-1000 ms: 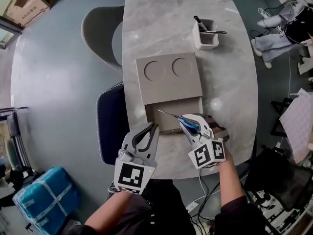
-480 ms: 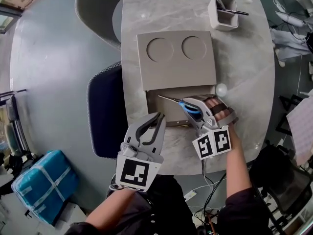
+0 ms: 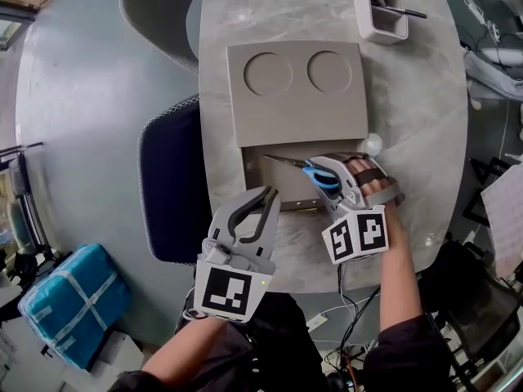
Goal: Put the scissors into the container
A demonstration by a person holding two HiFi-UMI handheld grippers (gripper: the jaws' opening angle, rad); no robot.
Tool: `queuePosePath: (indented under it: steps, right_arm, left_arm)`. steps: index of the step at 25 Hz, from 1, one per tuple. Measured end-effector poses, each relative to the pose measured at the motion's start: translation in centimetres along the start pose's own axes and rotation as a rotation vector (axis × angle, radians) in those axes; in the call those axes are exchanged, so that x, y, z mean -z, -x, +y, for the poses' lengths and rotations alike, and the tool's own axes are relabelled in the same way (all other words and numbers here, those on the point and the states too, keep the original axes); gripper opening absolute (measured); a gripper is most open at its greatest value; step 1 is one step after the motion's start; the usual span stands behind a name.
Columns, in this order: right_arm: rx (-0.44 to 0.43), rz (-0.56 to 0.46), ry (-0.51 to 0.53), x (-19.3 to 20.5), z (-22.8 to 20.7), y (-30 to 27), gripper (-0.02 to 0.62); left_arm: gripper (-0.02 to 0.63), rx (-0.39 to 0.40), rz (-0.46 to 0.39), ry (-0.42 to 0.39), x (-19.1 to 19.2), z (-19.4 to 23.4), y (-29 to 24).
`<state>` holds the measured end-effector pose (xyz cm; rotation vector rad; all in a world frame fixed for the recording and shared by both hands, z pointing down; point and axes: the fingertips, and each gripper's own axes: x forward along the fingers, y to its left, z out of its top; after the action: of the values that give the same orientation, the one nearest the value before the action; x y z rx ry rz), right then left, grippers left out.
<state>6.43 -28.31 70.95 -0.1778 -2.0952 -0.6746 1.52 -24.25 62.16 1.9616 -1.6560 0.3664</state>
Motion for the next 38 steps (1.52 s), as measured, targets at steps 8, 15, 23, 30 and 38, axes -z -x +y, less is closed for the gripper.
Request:
queuePosePath:
  steps: [8,15,23,30,38]
  right_arm:
    - [-0.138,0.007,-0.121,0.2,1.5,0.1,0.174]
    - [-0.221,-0.023,-0.2,-0.5,2.0,1.7,0.193]
    - [-0.156,-0.005,-0.181,-0.2,1.7,0.9,0.144]
    - [-0.176,0.0,-0.199,-0.4,1.9,0.5,0.169]
    - [-0.045,-0.008,-0.286,-1.0,-0.8,1.0,0.001]
  left_arm:
    - [0.037,0.002,0.011,0.001,0.4,-0.4,-0.1]
    - [0.037,0.008,0.009,0.0,0.4,-0.9,0.2]
    - [0.037,0.01,0.013,0.0,0.5,-1.1,-0.2]
    - [0.037,0.008,0.011,-0.001,0.5,-1.1,0.1]
    - [0.037,0.022,0.012,-0.035,-0.1,-1.1,0.0]
